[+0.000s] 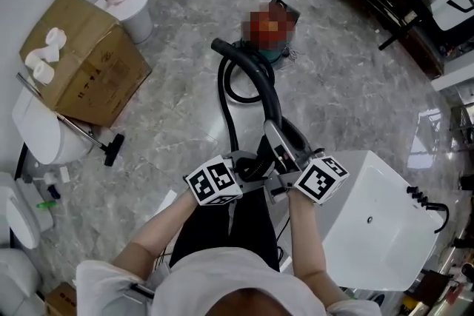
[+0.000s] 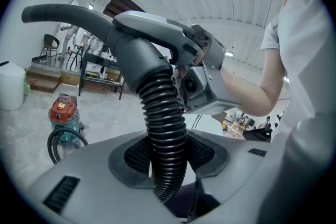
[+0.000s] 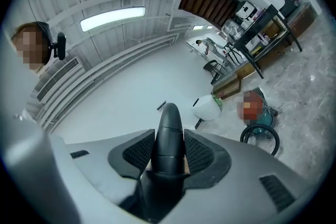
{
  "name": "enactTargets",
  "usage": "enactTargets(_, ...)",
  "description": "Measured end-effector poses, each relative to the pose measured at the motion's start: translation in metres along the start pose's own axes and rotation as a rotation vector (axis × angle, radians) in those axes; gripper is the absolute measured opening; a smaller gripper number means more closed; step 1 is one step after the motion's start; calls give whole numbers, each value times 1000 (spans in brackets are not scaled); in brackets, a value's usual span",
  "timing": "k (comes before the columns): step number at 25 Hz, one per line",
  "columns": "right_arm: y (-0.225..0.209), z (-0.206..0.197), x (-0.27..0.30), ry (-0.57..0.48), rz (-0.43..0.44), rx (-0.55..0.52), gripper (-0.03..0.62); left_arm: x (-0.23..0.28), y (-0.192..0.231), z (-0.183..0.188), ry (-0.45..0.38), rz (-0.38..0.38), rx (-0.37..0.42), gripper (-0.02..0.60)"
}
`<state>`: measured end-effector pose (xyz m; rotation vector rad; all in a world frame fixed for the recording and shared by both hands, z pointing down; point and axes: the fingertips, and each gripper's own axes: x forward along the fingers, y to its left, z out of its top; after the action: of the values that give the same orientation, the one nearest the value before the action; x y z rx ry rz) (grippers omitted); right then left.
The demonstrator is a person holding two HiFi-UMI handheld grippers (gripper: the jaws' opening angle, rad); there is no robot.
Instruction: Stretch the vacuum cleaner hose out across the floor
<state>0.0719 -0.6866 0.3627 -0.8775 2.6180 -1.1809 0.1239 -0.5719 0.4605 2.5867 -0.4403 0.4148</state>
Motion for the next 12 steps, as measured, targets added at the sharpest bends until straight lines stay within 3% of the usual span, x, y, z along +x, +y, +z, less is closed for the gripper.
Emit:
enactTargets(8,16,-17,-36,-5,-35,1,184,3,-45,-12,-20,-46,-23,169)
enactTargets(12,18,-30,-59,-15,-42,4,183,10,-65,-26,5,-48,2,169)
